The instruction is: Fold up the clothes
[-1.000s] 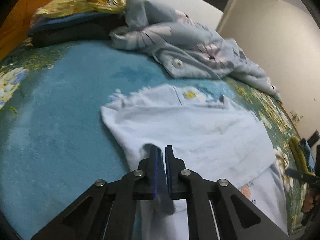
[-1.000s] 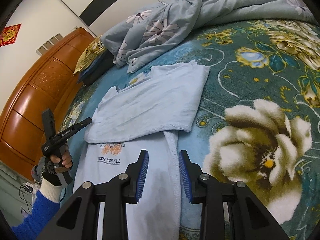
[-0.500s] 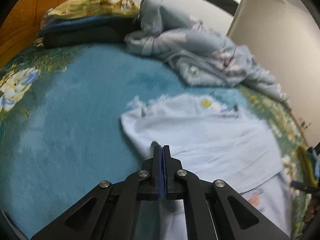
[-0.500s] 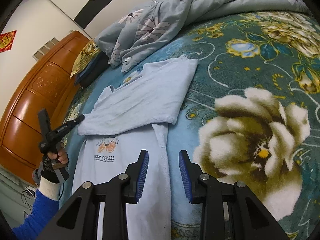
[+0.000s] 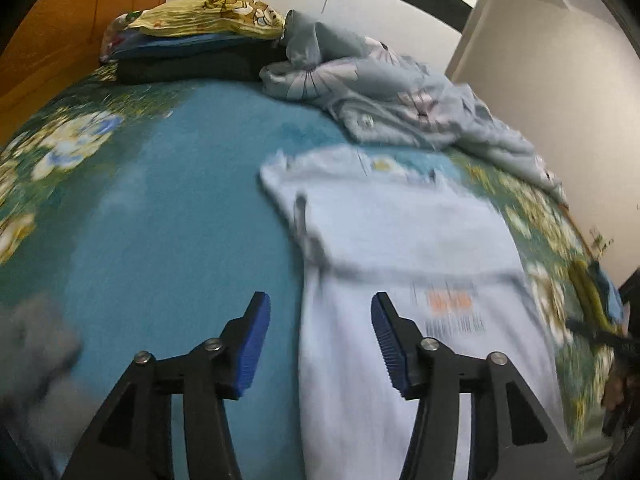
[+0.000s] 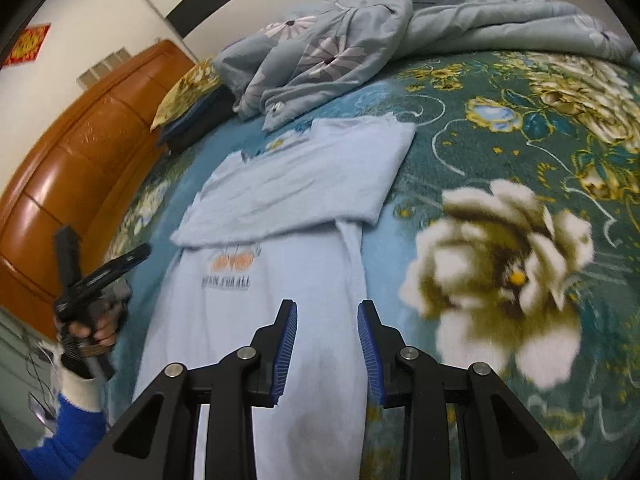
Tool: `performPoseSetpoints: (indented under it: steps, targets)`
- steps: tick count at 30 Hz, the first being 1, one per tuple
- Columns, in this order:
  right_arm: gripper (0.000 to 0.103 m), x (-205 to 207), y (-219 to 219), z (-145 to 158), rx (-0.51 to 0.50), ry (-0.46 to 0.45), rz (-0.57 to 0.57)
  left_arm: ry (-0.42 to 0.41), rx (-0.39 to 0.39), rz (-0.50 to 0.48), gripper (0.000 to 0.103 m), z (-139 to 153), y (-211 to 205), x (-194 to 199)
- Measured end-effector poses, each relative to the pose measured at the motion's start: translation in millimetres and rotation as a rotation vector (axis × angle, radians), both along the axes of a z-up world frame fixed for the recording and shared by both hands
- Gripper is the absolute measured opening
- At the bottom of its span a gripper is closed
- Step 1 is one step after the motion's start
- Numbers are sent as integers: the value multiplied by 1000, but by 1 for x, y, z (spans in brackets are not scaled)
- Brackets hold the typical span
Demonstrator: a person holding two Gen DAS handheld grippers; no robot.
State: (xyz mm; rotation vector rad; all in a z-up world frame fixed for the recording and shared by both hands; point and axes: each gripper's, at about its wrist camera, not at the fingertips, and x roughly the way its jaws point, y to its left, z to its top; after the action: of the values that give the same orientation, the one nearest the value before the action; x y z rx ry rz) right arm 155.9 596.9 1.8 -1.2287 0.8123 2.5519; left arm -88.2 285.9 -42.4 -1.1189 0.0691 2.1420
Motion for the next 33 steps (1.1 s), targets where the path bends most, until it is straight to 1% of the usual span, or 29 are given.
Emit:
performPoseSetpoints:
  steps: [2,3,5,8,11,16,18,20,23,24,29,32,33]
  targets:
    - [35,15,-14,-1,33,-21,17,-13,-21,-12,58,-3,-20,33]
    - [35,22,-21,-2,45,-27,25,-29,-25,-14,58,-7,-29,45]
    - [35,40,-34,-6,60,-41,34,-62,-31,-15,62,-13,-46,67]
    - [35,67,-47,-18,32,-55,20,-112,-41,-18,63,-24,-72,100]
    - [37,98,-54,-30,-18,-46,-29,-120,-60,1,63,-29,-86,118]
    - [37,139,-63,-46,-91,-25,-87,-156,-60,16,63,-38,-97,134]
    - [37,149,-67,-47,-103,-11,-89,-165,-65,10,63,-37,-98,143]
    - [37,156,-71,-49,-121,2,-83,-199,-54,-11,63,-40,-97,148]
    - [37,163,-74,-53,-154,29,-85,-192,-84,-19,63,-43,-93,156]
    - [37,164,-74,-54,-168,41,-84,-195,-82,-18,63,-43,-94,157]
    - [38,164,-75,-58,-241,90,-61,-276,3,-5,63,-47,-108,154]
    - [38,167,-70,-62,-293,124,-83,-317,54,4,62,-50,-117,152]
    - [35,168,-68,-63,-306,128,-89,-338,79,16,62,-50,-121,150]
